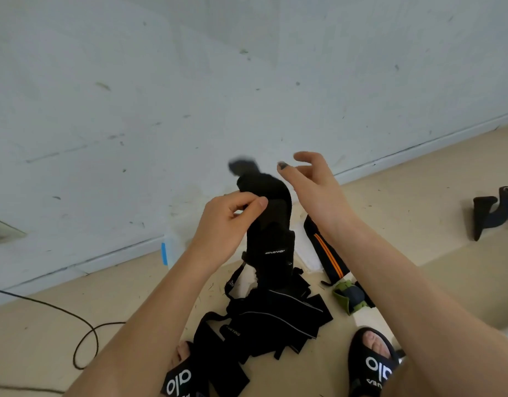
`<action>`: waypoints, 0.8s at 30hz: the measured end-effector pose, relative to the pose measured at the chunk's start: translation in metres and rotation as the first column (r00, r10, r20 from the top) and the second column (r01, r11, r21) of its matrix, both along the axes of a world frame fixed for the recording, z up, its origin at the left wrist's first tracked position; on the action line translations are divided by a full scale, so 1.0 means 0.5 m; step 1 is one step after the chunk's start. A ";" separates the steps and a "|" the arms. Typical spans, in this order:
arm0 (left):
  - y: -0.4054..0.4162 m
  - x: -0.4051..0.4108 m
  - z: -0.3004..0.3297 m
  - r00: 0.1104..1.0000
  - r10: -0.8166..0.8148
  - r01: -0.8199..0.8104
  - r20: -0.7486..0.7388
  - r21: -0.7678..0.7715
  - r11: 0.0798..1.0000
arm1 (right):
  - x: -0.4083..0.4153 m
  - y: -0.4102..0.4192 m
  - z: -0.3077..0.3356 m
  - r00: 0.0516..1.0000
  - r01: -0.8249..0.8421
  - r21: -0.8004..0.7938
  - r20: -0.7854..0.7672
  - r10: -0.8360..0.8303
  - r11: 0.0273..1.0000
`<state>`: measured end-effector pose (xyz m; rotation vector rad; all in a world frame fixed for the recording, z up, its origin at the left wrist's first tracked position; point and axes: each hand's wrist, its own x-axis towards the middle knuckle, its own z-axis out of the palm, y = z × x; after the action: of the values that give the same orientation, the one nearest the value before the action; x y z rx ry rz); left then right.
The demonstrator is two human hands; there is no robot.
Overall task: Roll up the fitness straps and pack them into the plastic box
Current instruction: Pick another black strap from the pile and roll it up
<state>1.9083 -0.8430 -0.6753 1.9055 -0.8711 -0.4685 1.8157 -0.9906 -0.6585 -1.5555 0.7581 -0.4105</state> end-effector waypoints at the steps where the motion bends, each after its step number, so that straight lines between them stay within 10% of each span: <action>1: -0.002 0.004 -0.001 0.999 0.024 -0.025 -0.021 -0.015 1.000 | -0.004 0.000 -0.003 0.998 0.063 -0.030 -0.001 -0.063 0.998; 11: -0.001 0.021 0.010 0.961 0.188 -0.215 -0.205 -0.117 0.970 | -0.007 0.017 -0.032 0.954 -0.299 -0.118 -0.043 0.296 0.947; 24: 0.010 0.043 0.018 0.931 0.236 -0.278 -0.278 -0.121 0.953 | -0.008 0.005 -0.034 0.963 -0.246 0.088 0.136 0.233 0.965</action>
<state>1.9300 -0.8378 -0.6661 1.7328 -0.4623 -0.4618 1.8117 -0.9884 -0.6757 -1.4870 0.4795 -0.2811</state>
